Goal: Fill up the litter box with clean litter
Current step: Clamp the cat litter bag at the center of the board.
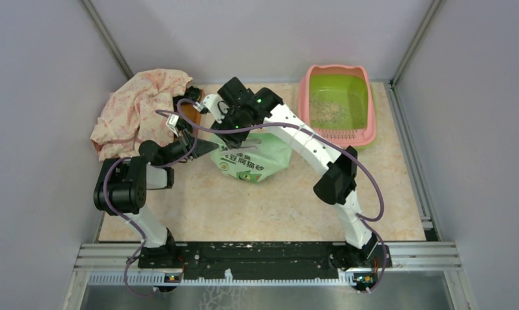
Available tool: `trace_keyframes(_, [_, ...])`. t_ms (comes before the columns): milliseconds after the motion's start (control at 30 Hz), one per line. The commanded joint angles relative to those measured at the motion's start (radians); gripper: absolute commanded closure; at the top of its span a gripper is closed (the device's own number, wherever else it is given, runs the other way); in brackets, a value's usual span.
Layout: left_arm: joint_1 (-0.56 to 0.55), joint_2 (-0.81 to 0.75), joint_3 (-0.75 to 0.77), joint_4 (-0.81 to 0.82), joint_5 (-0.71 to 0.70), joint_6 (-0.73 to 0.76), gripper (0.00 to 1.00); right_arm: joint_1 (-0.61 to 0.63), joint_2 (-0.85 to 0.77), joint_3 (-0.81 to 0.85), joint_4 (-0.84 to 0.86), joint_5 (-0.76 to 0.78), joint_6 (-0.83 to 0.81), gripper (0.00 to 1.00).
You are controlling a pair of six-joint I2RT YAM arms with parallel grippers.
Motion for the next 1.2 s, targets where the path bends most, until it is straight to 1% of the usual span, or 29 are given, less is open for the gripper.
trace_keyframes(0, [-0.016, 0.000, 0.004, 0.258, 0.003, -0.007, 1.00, 0.011, 0.022, 0.010, 0.009, -0.010, -0.003, 0.56])
trace_keyframes(167, [-0.016, 0.001, 0.004, 0.258, 0.003, -0.006, 1.00, 0.011, 0.029, 0.007, 0.008, -0.014, -0.003, 0.57])
trace_keyframes(200, [-0.016, 0.003, 0.006, 0.257, 0.004, -0.008, 1.00, 0.011, 0.030, 0.006, 0.007, -0.013, -0.003, 0.59])
trace_keyframes(233, [-0.016, 0.003, 0.007, 0.258, 0.003, -0.008, 1.00, 0.011, 0.031, 0.007, 0.006, -0.013, -0.003, 0.64])
trace_keyframes(267, [-0.016, 0.003, 0.006, 0.258, 0.004, -0.008, 1.00, 0.011, 0.032, 0.006, 0.007, -0.012, -0.003, 0.67])
trace_keyframes(300, [-0.016, 0.003, 0.006, 0.259, 0.005, -0.008, 1.00, 0.012, 0.032, 0.005, 0.007, -0.009, -0.003, 0.68])
trace_keyframes(367, [-0.016, 0.004, 0.007, 0.257, 0.002, -0.008, 1.00, 0.011, 0.030, 0.006, 0.011, -0.003, -0.003, 0.74])
trace_keyframes(500, [-0.016, 0.006, 0.009, 0.257, 0.005, -0.008, 1.00, 0.011, 0.028, 0.009, 0.014, 0.004, -0.003, 0.74])
trace_keyframes(533, [-0.016, 0.007, 0.011, 0.256, 0.004, -0.008, 1.00, 0.011, 0.025, 0.010, 0.015, 0.004, -0.003, 0.73])
trace_keyframes(567, [-0.016, 0.008, 0.011, 0.257, 0.003, -0.010, 1.00, 0.011, 0.023, 0.012, 0.017, 0.005, -0.003, 0.67])
trace_keyframes(600, [-0.016, 0.009, 0.013, 0.257, 0.003, -0.010, 1.00, 0.011, 0.022, 0.013, 0.019, 0.006, -0.002, 0.52])
trace_keyframes(633, [-0.016, 0.009, 0.014, 0.258, 0.004, -0.011, 1.00, 0.011, 0.020, 0.015, 0.020, 0.006, -0.001, 0.43])
trace_keyframes(667, [-0.016, 0.009, 0.013, 0.257, 0.004, -0.011, 1.00, 0.011, 0.018, 0.018, 0.021, 0.005, 0.000, 0.40])
trace_keyframes(800, [-0.016, 0.010, 0.017, 0.257, 0.003, -0.013, 1.00, 0.011, 0.011, 0.022, 0.023, 0.008, 0.001, 0.39])
trace_keyframes(933, [-0.016, 0.012, 0.017, 0.257, 0.004, -0.013, 1.00, 0.009, 0.002, 0.023, 0.023, 0.010, 0.001, 0.43])
trace_keyframes(1167, [-0.016, 0.012, 0.019, 0.256, 0.002, -0.016, 1.00, 0.003, -0.027, 0.016, 0.032, 0.010, 0.004, 0.44])
